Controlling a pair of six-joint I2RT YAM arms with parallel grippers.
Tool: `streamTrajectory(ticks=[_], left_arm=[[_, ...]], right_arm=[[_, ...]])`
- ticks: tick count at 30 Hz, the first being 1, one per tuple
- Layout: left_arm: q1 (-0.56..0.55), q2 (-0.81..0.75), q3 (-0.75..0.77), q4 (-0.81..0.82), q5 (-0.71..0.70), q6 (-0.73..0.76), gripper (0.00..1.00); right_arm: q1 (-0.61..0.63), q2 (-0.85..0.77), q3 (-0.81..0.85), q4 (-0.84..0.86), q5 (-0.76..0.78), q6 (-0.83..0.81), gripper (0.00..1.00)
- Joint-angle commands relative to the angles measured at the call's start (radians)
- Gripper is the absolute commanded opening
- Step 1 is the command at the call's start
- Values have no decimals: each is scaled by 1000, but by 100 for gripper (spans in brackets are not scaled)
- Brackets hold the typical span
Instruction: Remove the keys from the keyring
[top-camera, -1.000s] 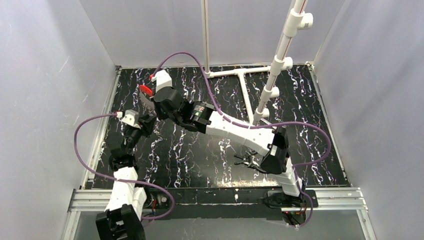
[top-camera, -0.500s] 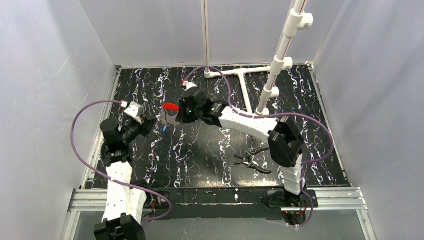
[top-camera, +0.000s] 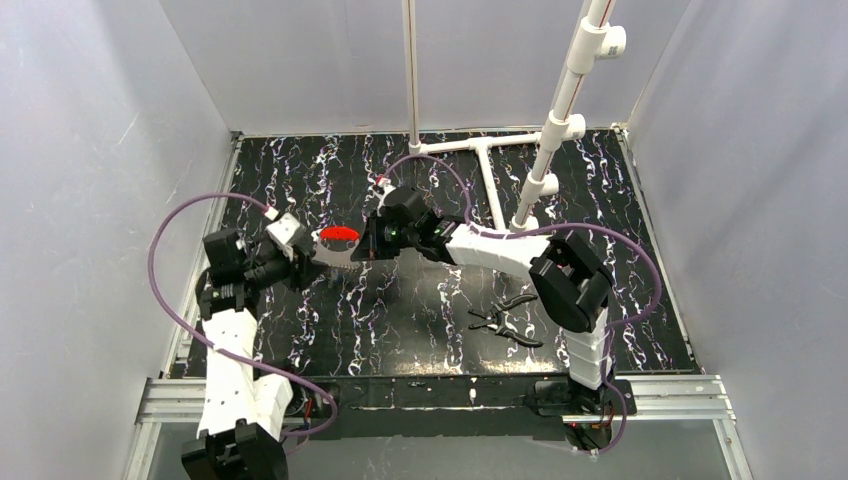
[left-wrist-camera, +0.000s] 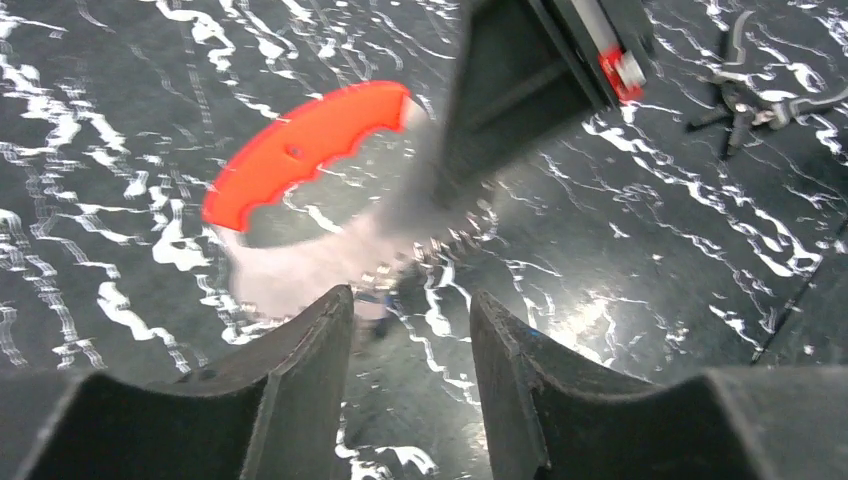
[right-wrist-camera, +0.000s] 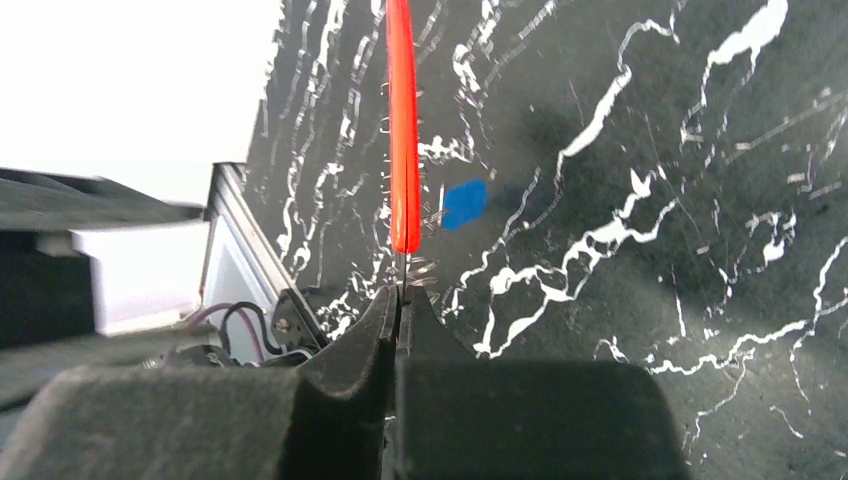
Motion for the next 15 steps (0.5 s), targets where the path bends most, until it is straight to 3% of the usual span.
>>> streamTrajectory(ticks=[1,6,11,15], left_arm=[[-1,-92,-137,160,110,-164,49],[-1,-155,-276,572,50,-435,54],[0,-121,-352,840,-111,-561,64],[0,-70,-373,997,-124,-646,74]], right_arm=[[-15,-74,100,105,-41,-20,1],[-15,-68,255,-8,3,-129,1],[-15,-74,369,-96,34,-203,1],[-14,-79,421,-127,45,-231,1]])
